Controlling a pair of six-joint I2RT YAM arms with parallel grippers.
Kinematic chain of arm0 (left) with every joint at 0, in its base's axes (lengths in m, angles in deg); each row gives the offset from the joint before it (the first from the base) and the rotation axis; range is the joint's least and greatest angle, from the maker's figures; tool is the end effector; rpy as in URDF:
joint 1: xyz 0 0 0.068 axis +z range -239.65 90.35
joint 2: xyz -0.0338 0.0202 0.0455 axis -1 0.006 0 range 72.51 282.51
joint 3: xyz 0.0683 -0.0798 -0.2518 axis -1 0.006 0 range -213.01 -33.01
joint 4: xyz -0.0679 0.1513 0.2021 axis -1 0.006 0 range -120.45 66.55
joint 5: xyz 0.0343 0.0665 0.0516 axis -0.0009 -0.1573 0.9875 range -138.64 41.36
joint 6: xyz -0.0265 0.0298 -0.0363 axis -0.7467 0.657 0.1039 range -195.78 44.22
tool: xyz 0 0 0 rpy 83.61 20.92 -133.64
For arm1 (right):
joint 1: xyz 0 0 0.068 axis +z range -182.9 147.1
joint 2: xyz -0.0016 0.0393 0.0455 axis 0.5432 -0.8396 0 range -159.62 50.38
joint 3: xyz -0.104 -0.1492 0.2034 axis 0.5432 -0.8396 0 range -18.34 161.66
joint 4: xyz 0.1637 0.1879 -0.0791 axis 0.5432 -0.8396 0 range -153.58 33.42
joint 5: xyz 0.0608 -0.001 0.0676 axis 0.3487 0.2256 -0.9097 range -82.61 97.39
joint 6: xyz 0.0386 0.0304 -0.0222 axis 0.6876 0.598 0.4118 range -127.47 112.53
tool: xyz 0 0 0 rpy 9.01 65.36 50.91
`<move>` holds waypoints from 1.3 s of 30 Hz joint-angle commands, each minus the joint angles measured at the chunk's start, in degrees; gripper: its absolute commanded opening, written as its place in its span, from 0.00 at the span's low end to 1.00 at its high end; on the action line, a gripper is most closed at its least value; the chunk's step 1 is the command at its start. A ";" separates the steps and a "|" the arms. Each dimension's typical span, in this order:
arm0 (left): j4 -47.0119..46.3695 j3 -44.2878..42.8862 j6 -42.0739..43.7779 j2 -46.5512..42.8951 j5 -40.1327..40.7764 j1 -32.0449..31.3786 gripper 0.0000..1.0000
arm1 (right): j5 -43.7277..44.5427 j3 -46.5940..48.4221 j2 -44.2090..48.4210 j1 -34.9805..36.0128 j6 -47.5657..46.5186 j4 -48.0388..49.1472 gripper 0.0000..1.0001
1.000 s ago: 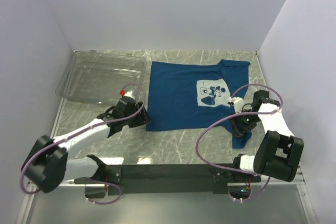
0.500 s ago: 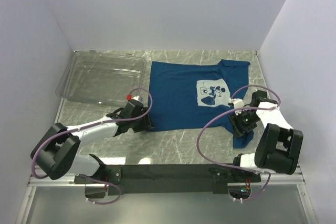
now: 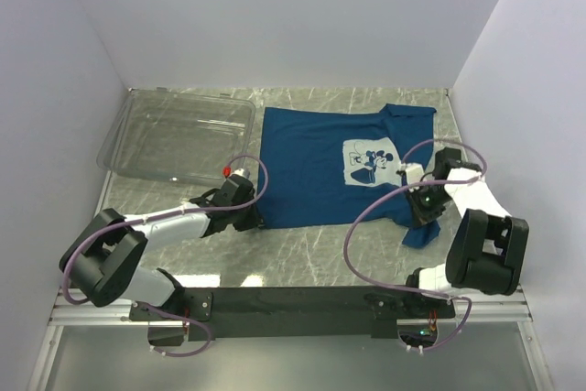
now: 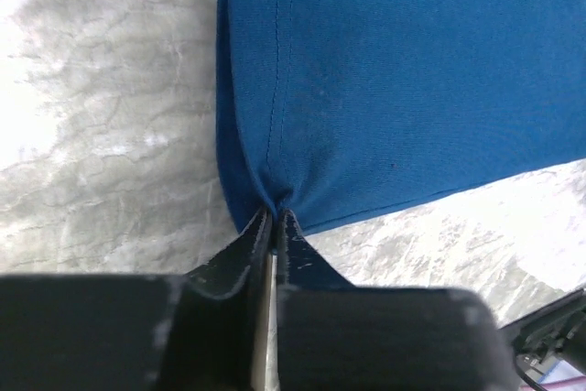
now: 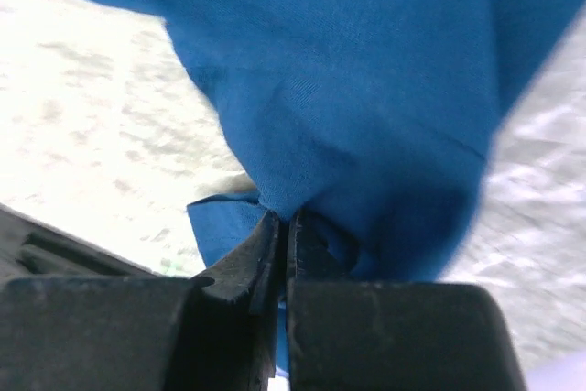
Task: Fold and stack the t-shirts
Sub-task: Flatten the tshirt out
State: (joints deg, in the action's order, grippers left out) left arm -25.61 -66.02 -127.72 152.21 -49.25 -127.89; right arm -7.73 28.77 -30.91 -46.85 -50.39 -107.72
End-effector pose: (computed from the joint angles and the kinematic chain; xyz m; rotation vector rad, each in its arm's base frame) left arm 0.1982 -0.1567 0.1503 -0.3054 2.5808 -0.6518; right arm 0.2209 -0.0453 0.1785 -0.7486 2.8340 0.2851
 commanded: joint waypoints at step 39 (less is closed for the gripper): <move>6.58 -1.70 1.76 -9.04 3.76 -0.34 0.00 | -7.56 13.88 -1.14 23.97 -6.05 -17.69 0.00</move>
State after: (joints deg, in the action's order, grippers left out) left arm -19.51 -67.90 -126.04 145.08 -45.77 -128.00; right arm -17.01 41.97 -33.34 -24.04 -56.72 -127.06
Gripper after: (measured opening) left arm 0.013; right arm 0.026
